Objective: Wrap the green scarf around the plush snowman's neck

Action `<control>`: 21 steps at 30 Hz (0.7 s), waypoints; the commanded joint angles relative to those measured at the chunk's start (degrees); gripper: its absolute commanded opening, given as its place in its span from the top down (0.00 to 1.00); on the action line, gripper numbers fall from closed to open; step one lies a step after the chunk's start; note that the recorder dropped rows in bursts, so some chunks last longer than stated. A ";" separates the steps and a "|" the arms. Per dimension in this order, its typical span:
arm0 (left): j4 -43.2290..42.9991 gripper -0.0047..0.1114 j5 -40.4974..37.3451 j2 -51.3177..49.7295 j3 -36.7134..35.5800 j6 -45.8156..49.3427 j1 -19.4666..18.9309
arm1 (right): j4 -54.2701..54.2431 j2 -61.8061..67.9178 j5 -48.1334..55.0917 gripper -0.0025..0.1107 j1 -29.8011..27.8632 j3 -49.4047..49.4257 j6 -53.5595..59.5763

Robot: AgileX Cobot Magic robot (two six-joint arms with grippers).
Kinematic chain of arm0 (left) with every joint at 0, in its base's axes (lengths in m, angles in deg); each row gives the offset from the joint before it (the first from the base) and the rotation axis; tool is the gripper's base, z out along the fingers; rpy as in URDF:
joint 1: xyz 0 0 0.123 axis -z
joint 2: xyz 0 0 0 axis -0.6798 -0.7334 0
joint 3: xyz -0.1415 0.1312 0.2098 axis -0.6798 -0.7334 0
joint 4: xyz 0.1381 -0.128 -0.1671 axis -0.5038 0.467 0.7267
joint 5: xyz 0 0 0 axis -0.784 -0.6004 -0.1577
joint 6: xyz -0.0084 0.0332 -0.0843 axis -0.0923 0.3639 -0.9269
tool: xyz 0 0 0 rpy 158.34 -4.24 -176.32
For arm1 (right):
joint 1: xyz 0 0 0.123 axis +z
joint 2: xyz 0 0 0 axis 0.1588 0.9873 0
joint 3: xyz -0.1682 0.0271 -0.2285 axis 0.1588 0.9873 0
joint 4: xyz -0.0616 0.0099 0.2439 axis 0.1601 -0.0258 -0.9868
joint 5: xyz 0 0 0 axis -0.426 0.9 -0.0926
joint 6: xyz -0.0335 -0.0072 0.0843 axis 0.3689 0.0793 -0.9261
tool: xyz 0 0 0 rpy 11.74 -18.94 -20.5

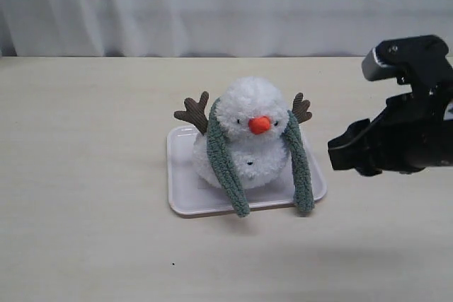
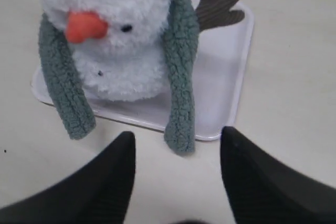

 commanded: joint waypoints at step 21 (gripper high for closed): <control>0.21 0.96 0.56 0.18 -0.14 -0.09 -0.15 | -1.45 22.44 -35.51 0.41 7.37 9.01 0.10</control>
